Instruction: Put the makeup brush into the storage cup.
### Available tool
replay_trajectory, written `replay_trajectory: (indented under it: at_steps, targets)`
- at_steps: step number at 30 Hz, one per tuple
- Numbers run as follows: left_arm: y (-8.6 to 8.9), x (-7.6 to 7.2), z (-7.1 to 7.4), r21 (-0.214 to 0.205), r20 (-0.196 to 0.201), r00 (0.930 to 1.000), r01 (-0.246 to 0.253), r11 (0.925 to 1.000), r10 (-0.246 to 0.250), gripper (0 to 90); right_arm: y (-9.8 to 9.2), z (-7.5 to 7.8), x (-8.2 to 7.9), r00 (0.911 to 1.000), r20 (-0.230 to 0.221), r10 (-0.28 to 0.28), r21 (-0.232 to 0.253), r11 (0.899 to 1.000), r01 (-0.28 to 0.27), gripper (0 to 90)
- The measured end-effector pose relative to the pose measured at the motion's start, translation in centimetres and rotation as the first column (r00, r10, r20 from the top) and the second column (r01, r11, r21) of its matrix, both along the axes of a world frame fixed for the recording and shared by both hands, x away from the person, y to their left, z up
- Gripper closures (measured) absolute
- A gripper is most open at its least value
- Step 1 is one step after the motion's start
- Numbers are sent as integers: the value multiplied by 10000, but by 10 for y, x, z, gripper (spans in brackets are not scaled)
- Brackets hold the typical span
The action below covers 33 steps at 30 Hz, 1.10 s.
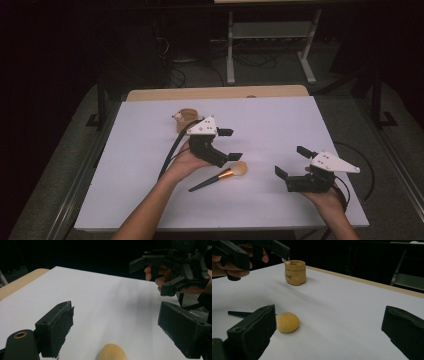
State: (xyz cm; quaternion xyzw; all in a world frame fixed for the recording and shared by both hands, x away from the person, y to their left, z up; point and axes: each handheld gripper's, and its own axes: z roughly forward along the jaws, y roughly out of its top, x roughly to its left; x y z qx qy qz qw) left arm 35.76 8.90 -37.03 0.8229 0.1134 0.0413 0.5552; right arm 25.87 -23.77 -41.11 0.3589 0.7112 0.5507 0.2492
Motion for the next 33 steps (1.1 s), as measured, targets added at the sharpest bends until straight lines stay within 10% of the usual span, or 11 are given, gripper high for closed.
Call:
replay_trajectory:
  at_steps: [22, 33]
  targets:
    - [-5, 2, -5, 1543, -603, 9980, -84, 9880, 179, 137, 0, -1, 1, 10000, -41, 2, -56, 10000, -2, 0]
    - [-11, 0, -13, 2687, -941, 9951, -46, 9632, 311, 144, -1, -1, 1, 10000, -40, 1, -48, 10000, -1, 0]
